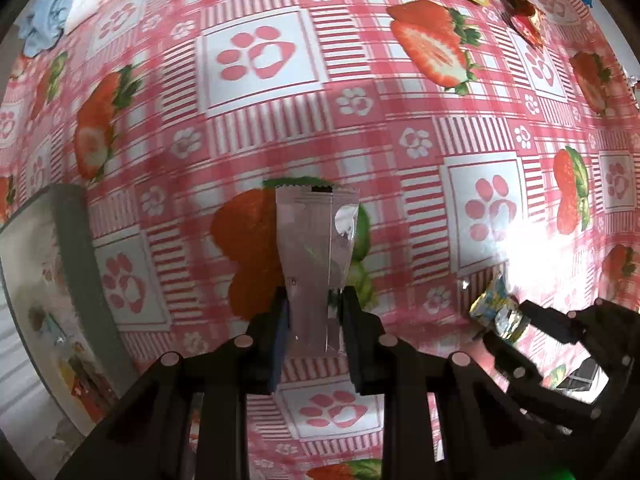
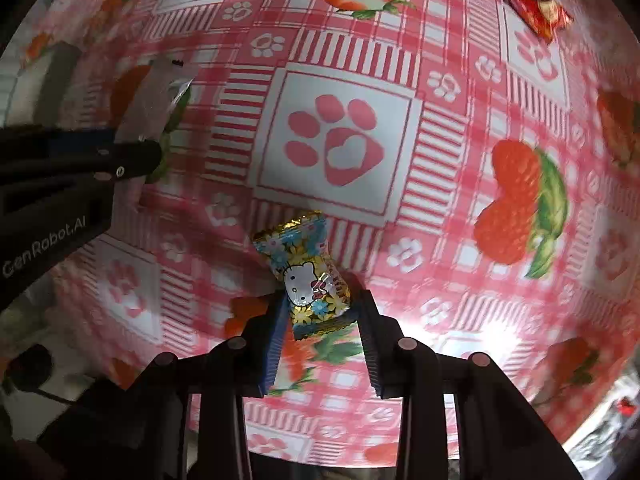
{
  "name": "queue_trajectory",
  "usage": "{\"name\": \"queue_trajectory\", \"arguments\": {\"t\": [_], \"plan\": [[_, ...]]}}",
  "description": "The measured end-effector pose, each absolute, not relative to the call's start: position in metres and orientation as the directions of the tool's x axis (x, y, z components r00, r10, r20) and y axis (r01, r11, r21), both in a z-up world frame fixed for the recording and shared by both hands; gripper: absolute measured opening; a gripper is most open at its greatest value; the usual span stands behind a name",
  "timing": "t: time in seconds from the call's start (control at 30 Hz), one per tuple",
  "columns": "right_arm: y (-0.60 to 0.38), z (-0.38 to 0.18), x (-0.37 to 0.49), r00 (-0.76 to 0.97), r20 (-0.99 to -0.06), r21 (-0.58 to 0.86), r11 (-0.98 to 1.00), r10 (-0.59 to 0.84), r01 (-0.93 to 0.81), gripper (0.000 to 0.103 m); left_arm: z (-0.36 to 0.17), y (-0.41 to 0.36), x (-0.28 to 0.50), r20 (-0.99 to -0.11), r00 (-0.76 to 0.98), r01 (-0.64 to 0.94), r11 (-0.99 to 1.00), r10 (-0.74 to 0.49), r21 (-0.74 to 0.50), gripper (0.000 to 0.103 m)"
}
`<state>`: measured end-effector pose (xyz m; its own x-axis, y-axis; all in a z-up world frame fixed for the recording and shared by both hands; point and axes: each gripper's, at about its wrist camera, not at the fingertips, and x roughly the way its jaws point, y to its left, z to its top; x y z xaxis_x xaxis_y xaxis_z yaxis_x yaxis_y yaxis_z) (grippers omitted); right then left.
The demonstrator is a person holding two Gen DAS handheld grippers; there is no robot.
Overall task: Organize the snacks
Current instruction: 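Carry the clear bag and Hello Kitty candy over the white tray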
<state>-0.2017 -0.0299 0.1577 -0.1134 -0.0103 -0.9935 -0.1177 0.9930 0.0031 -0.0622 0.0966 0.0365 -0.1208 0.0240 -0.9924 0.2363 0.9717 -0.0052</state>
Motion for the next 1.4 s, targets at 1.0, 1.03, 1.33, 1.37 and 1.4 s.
{"name": "queue_trajectory", "arguments": {"t": [1.0, 1.03, 1.33, 1.37, 1.4], "plan": [[0.054, 0.234, -0.158, -0.083, -0.997, 0.017, 0.971, -0.003, -0.239, 0.074, 0.127, 0.305, -0.144, -1.000, 0.020, -0.103, 0.994, -0.019, -0.021, 0.028], [0.048, 0.228, -0.158, -0.086, -0.996, -0.014, 0.971, -0.035, -0.237, 0.085, 0.126, 0.309, -0.145, -1.000, 0.019, -0.113, 0.993, -0.017, -0.019, 0.028], [0.027, 0.177, -0.170, -0.147, -0.982, -0.077, 0.958, -0.121, -0.276, 0.075, 0.120, 0.321, -0.159, -0.999, -0.028, -0.132, 0.991, 0.014, 0.018, 0.028], [0.028, 0.173, -0.172, -0.151, -0.980, -0.081, 0.954, -0.129, -0.289, 0.072, 0.120, 0.321, -0.161, -0.999, -0.033, -0.129, 0.991, 0.020, 0.024, 0.028], [0.031, 0.169, -0.174, -0.154, -0.978, -0.090, 0.946, -0.143, -0.311, 0.072, 0.120, 0.321, -0.162, -0.999, -0.036, -0.129, 0.991, 0.024, 0.028, 0.028]]}}
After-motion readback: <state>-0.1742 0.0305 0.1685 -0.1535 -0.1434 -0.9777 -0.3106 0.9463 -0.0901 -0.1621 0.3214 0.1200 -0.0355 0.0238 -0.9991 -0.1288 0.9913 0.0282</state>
